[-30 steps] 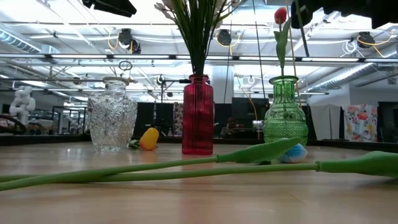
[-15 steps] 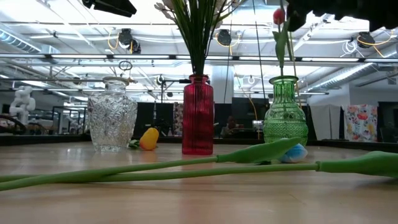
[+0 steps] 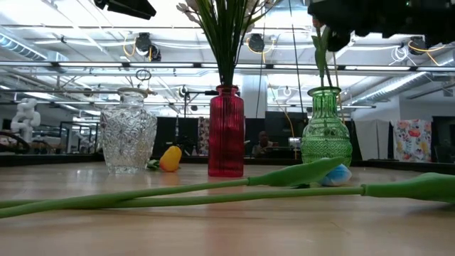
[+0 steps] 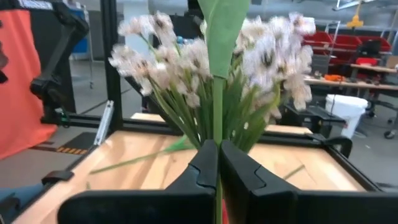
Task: Sort flowers into vase by color
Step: Put the right yellow tulip into the green vase
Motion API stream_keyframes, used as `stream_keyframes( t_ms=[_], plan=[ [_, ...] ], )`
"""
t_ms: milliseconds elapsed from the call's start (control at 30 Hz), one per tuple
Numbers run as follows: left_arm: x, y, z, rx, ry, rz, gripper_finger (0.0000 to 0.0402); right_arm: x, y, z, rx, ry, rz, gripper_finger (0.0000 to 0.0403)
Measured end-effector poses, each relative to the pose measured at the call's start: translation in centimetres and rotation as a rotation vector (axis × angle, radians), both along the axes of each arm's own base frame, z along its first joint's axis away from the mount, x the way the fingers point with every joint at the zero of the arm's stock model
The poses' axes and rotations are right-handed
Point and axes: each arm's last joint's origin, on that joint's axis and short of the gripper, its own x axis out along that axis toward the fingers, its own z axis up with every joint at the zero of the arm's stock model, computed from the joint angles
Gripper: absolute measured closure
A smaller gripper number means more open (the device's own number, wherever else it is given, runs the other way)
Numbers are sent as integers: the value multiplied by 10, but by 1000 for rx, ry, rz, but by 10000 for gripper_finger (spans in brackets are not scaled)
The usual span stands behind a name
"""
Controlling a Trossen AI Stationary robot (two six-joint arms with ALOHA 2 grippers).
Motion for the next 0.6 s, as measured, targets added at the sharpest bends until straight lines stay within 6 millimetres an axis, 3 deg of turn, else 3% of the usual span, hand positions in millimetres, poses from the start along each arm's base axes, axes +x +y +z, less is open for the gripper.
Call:
stream_keyframes(
  t_ms=[167, 600],
  plan=[
    [0, 0, 0, 0, 0, 0, 194, 3, 0, -5, -2, -39, -3, 403],
    [0, 0, 0, 14, 9, -6, 194, 10, 0, -19, -23, 57, -30, 403]
  ],
)
